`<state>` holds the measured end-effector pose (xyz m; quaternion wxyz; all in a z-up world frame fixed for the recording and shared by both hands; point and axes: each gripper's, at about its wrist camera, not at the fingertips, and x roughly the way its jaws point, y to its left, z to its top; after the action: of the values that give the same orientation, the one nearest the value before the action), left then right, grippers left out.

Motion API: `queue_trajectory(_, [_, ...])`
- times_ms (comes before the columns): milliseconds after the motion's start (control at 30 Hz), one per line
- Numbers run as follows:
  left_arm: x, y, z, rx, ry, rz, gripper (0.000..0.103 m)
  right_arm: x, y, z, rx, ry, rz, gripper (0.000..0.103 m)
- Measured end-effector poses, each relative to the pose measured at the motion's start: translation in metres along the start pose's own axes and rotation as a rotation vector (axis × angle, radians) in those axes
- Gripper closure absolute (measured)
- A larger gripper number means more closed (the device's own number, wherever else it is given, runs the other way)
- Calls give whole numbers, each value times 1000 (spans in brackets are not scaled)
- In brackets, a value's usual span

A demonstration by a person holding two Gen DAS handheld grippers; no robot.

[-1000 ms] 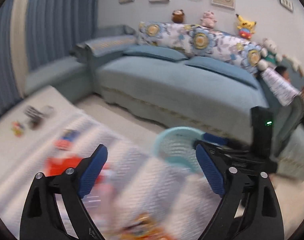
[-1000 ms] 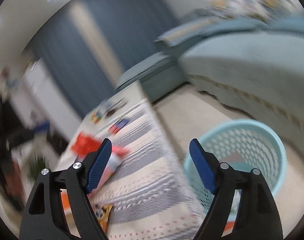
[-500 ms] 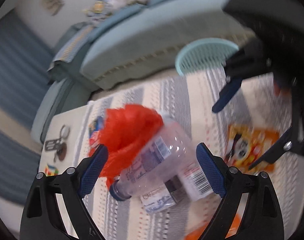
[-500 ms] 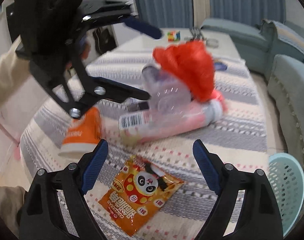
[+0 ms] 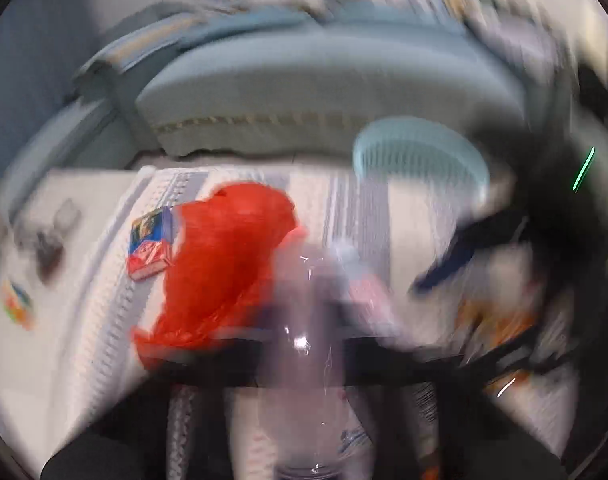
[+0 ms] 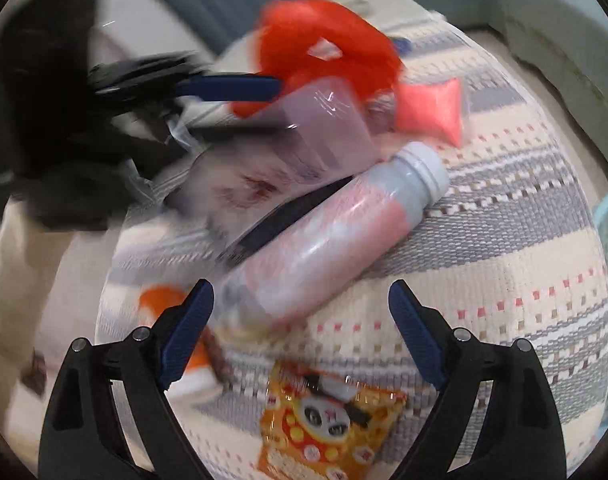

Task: Collect trash
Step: 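Grasp the clear plastic bottle with the left tool while the right tool grasps the pink drink bottle, then carry the clear bottle and pink bottle over the basket with both tools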

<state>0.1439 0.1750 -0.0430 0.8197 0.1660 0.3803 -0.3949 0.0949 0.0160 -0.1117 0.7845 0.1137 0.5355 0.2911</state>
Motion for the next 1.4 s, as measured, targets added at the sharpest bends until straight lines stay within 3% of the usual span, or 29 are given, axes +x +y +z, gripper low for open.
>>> queue_trajectory(33, [-8,13,-3,-88,-43,-1,103,4,0,4,25,1,-11,18])
queue_trajectory(100, [-20,27,-14,-162,-81,47,103,17,2,13,66,9,-106,19])
queue_trajectory(167, [-20,28,-24,-182,-57,36,103,31,4,17,90,30,-236,19])
queue_trajectory(267, [-18,15,-37,-205,0,-35,100,39,11,18,53,38,-332,29])
queue_trajectory(300, [-14,13,-37,-215,11,-50,79,43,16,18,19,37,-406,40])
queue_trajectory(333, [-11,7,-36,-225,28,-69,48,49,21,18,-8,38,-463,45])
queue_trajectory(367, [-7,-1,-36,-229,44,-85,38,52,26,16,-45,34,-526,49])
queue_trajectory(433, [4,-9,-30,-199,61,-108,35,53,30,15,-60,19,-535,52])
queue_trajectory(533, [26,-21,-25,-117,102,-44,28,49,22,13,-51,3,-501,55])
queue_trajectory(633, [50,-29,-25,-52,221,46,32,47,21,10,-73,-5,-494,55])
queue_trajectory(733, [56,-26,-27,-98,230,54,33,43,16,6,-100,-4,-470,56])
queue_trajectory(800, [62,-22,-30,-133,232,85,36,39,13,4,-98,-8,-455,56])
queue_trajectory(867, [74,-15,-33,-167,282,146,42,37,12,3,-108,-10,-449,56])
queue_trajectory(967, [75,-15,-34,-176,274,194,43,37,14,1,-113,-14,-457,56])
queue_trajectory(1033, [73,-15,-34,-206,265,228,51,38,13,2,-112,-15,-457,56])
queue_trajectory(1167, [68,-20,-35,-302,225,286,52,37,11,2,-103,-15,-446,58])
queue_trajectory(1233, [58,-21,-35,-367,184,274,52,30,5,2,-59,-19,-406,59])
queue_trajectory(1300, [45,-25,-30,-393,129,268,52,16,-7,1,2,-50,-313,59])
queue_trajectory(1400, [23,-35,-16,-389,58,269,53,-7,-25,4,82,-131,-243,58])
